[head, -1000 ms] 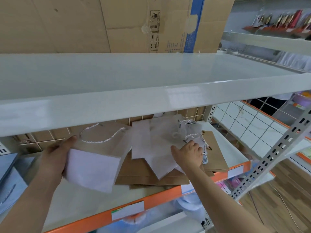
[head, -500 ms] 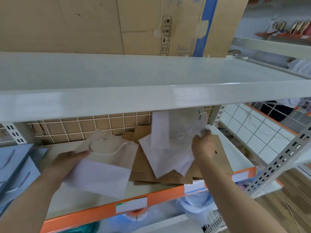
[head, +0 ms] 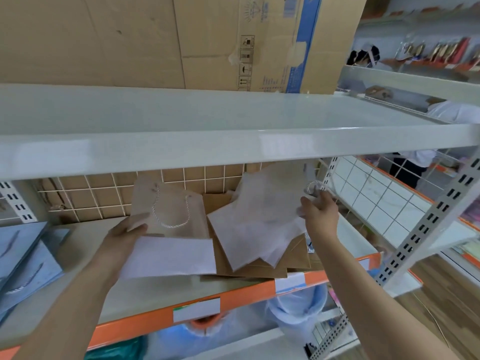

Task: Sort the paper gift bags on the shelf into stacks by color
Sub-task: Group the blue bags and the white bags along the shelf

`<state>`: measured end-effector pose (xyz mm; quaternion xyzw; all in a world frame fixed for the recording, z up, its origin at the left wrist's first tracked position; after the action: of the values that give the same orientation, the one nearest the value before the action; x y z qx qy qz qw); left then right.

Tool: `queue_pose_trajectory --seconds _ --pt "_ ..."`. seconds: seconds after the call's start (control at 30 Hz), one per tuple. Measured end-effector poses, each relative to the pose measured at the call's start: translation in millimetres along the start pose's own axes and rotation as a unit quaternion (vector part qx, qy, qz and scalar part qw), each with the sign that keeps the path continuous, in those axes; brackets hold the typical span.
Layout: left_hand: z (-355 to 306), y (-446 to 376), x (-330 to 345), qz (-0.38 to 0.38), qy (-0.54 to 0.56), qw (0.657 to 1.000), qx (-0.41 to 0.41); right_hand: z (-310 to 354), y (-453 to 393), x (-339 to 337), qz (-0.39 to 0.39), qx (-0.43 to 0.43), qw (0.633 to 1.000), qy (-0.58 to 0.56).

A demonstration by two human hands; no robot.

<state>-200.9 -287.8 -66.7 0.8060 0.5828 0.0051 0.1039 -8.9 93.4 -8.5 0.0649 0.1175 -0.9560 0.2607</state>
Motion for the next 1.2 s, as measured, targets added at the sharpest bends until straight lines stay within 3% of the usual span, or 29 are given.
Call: queue_pose_trajectory --seconds 0.17,0.37,0.6,0.8,0.9,1.2 --pt "0 21 -39 -0.138 -0.008 0.989 0.048 4 26 35 0.109 0.029 0.990 -0.090" --pt "12 61 -107 -0.185 0.037 0.981 0.052 -7 61 88 0.096 0.161 0.957 -0.222" --pt "40 103 -206 -0.206 0.057 0.976 0.031 26 118 148 0.059 0.046 0.971 -0.228" --pt "74 142 -320 -0.282 0.080 0.956 -0.004 58 194 196 -0.028 0.029 0.975 -0.219" --pt "79 164 -378 -0.317 0.089 0.944 0.018 82 237 229 -0.016 0.025 0.968 -0.248" --pt "111 231 -525 -0.338 0.086 0.937 0.010 89 370 335 0.066 0.127 0.953 -0.265"
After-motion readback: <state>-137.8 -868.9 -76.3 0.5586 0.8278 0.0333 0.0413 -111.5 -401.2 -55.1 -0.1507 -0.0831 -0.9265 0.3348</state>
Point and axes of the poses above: each hand's wrist, its own y-axis away from the middle knuckle, its own x-axis out of the palm, z = x × y, the point moved 7 cm from there along -y, towards the middle knuckle, and after that the axes turned 3 degrees about z, right-handed, at the moved point
